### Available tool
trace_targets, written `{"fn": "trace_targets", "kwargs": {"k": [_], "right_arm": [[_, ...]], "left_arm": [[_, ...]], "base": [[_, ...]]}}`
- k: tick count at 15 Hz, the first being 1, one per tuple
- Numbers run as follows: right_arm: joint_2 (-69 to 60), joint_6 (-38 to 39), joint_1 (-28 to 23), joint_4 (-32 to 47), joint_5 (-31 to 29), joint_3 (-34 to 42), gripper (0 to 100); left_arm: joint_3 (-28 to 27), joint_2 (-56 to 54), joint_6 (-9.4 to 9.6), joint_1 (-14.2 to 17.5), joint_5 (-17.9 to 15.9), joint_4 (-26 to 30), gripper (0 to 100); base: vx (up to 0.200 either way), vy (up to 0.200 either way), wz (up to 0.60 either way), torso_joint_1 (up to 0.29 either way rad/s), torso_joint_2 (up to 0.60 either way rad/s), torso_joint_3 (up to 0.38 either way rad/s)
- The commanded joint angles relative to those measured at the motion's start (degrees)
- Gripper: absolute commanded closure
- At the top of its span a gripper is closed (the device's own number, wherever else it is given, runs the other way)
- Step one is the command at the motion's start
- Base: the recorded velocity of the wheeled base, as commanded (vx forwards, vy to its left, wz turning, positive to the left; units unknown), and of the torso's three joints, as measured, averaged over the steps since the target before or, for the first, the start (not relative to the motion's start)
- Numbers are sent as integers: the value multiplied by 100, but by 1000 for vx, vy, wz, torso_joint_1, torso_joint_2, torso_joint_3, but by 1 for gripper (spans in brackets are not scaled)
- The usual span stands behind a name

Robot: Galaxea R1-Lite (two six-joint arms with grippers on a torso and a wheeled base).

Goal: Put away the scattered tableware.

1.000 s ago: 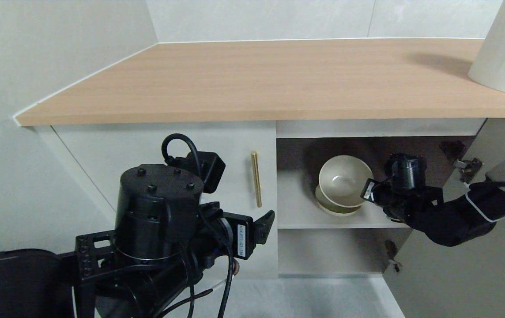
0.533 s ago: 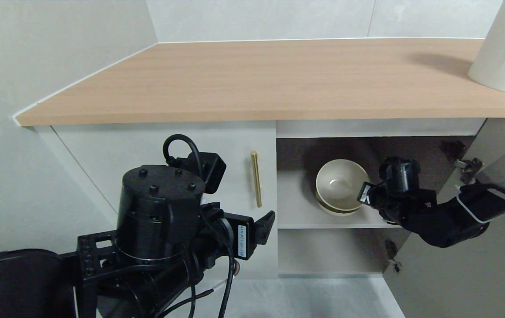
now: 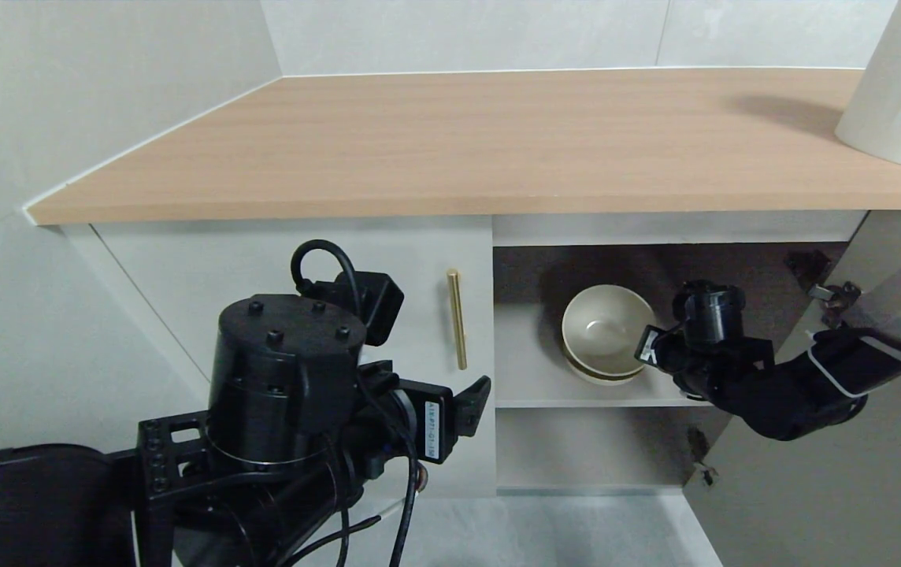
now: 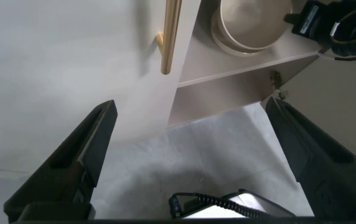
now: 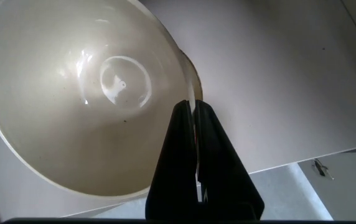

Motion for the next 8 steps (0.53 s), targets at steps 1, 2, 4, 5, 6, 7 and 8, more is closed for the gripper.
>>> {"fn": "trace_targets", "kwargs": {"k": [1, 2, 4, 5, 6, 7, 8], "right_arm": [[5, -1, 2, -1, -3, -1, 100], [14, -1, 2, -1, 6, -1, 100], [-3, -1, 46, -1, 6, 7, 0], [-12, -1, 64, -1, 14, 25, 0], [-39, -1, 73, -1, 14, 43, 0], [-56, -1, 81, -1, 14, 51, 0], [-91, -1, 81, 8, 14, 60, 0]], "left_arm": [[-2, 5, -1, 0, 1, -3, 0], [-2, -4, -1, 0, 10, -3, 0], [7, -4, -1, 0, 10, -3, 0], [7, 5, -1, 0, 1, -3, 0], [7, 14, -1, 0, 1, -3, 0], [7, 5, -1, 0, 10, -3, 0], [7, -4, -1, 0, 10, -3, 0]], "base": [[0, 0, 0, 0, 0, 0], [0, 0, 0, 0, 0, 0], [0, 0, 0, 0, 0, 0], [0, 0, 0, 0, 0, 0], [0, 0, 0, 0, 0, 0], [0, 0, 0, 0, 0, 0], [0, 0, 0, 0, 0, 0]]}}
